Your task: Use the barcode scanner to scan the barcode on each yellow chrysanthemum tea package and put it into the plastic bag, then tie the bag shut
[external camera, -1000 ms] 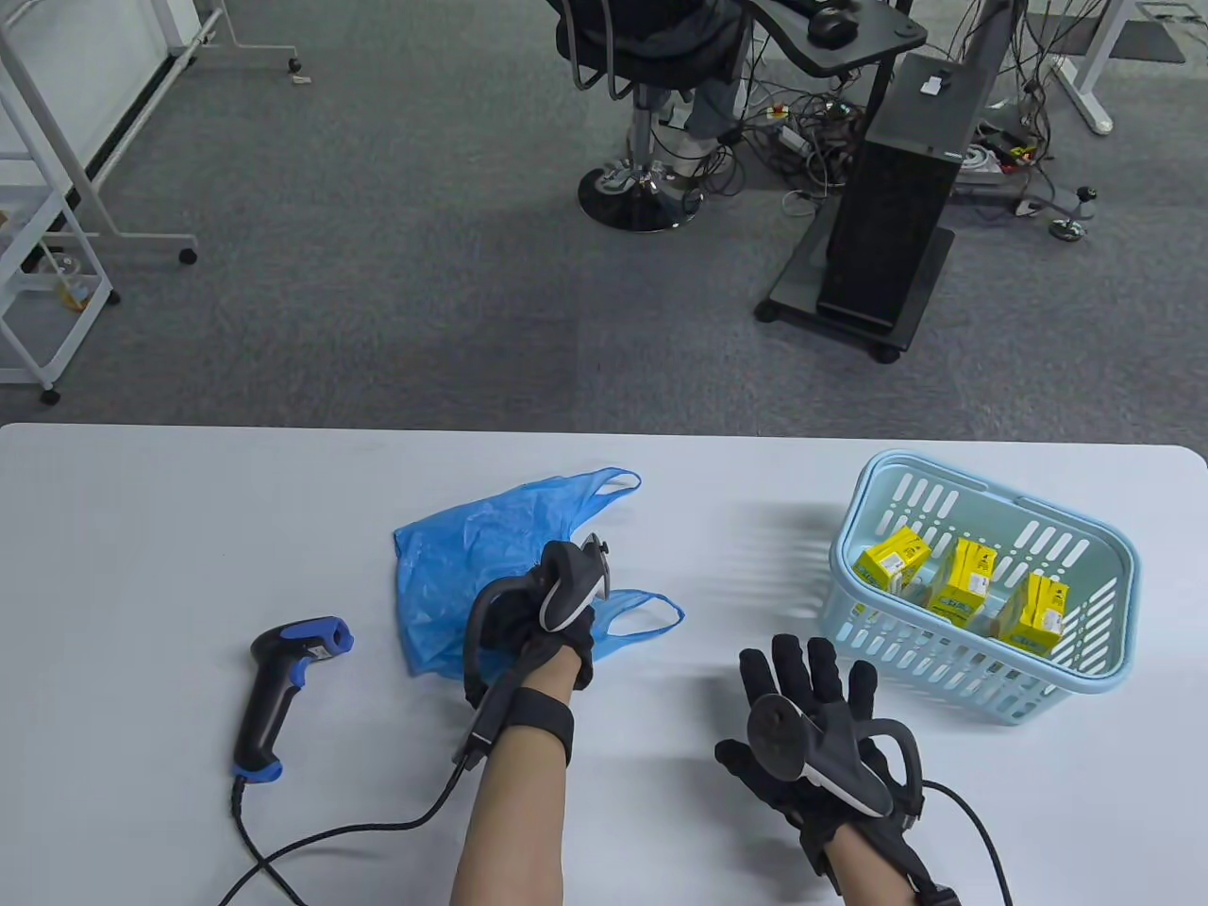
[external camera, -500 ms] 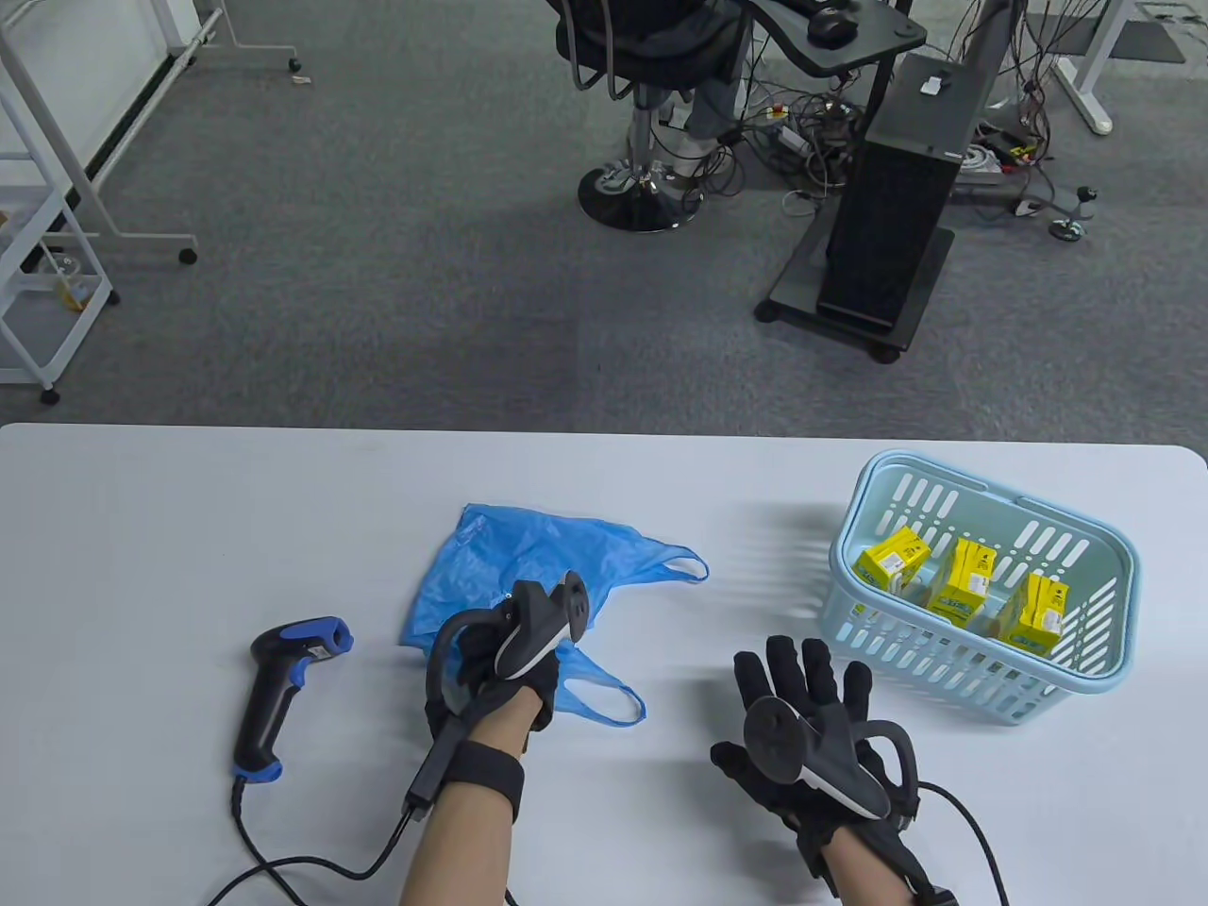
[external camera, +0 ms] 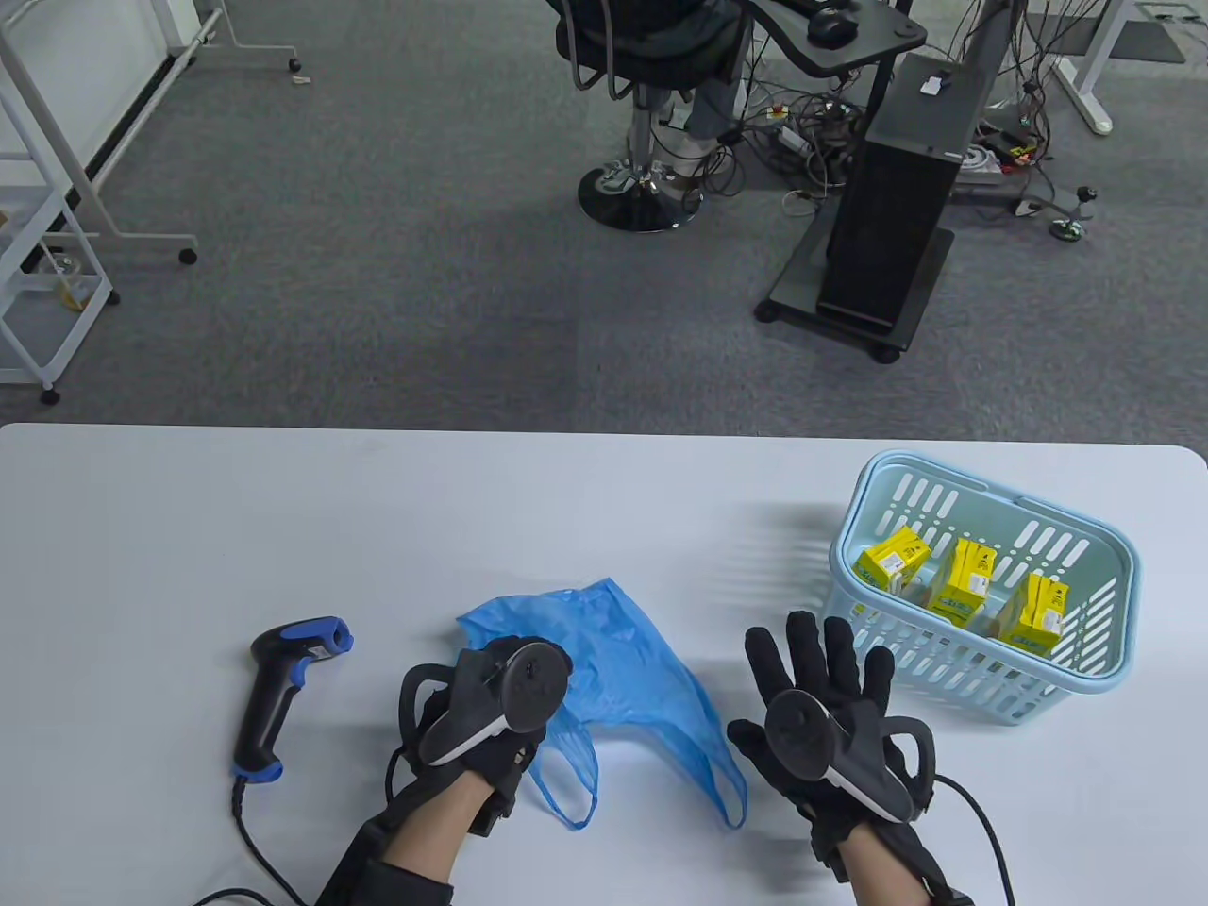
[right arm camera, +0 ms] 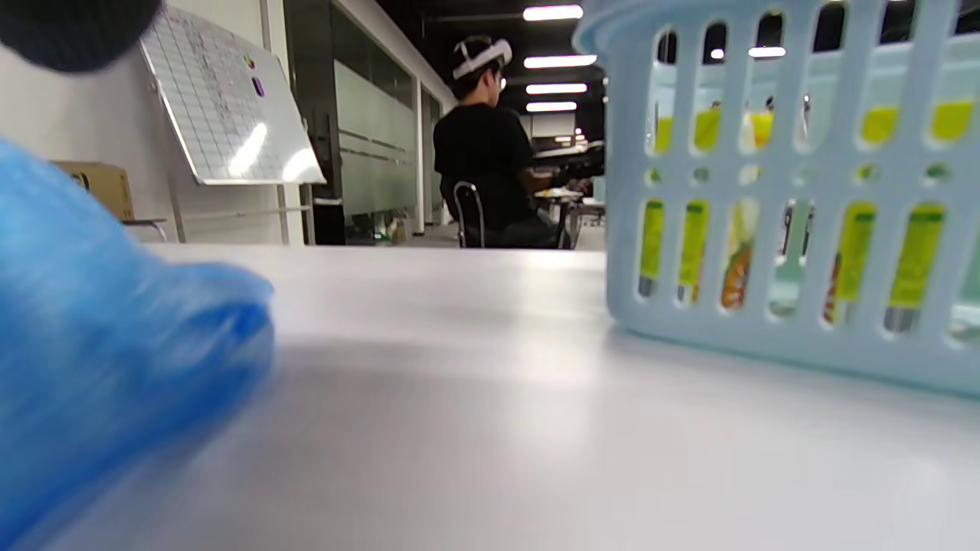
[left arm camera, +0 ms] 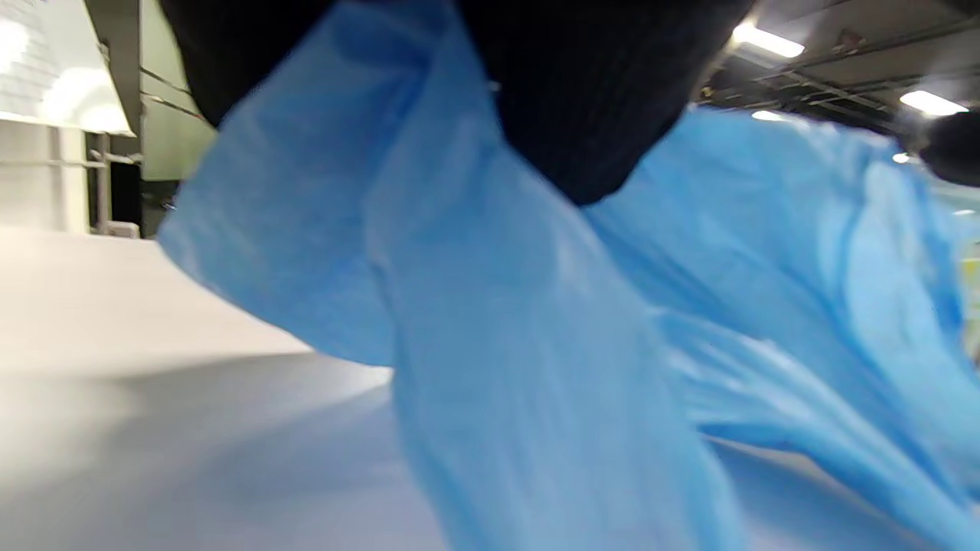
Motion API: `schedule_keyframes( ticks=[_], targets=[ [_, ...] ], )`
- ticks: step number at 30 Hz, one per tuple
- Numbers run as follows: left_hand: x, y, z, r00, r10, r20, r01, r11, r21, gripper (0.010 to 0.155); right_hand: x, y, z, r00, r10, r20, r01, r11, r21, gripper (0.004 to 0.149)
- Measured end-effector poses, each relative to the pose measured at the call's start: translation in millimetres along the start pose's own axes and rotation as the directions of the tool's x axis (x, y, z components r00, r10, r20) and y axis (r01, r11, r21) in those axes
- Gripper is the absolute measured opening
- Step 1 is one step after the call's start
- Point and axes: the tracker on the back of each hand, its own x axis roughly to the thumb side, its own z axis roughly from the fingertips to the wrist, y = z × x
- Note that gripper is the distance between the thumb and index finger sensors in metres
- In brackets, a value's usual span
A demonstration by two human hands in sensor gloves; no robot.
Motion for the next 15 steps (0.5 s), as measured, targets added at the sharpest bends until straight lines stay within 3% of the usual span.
schedule_keyframes(
  ticks=[5, 9, 15],
  targets=[
    [6, -12, 16, 0.996, 0.07, 0.063, -0.072, 0.997, 0.03, 0.035, 16, -10, 9, 0.997, 0.033, 0.076, -0.029, 0.998, -0.052, 0.098],
    [3, -22, 21, 0.994, 0.082, 0.067, -0.082, 0.997, -0.006, 0.035, 45, -1, 15, 0.981, 0.04, 0.191, -0.044, 0.999, 0.018, 0.102],
    [-7, -24, 24, 0.96, 0.27, 0.079, -0.267, 0.962, -0.046, 0.035, 75, 31, 15, 0.952, 0.13, 0.278, -0.178, 0.972, 0.153, 0.105]
  ],
)
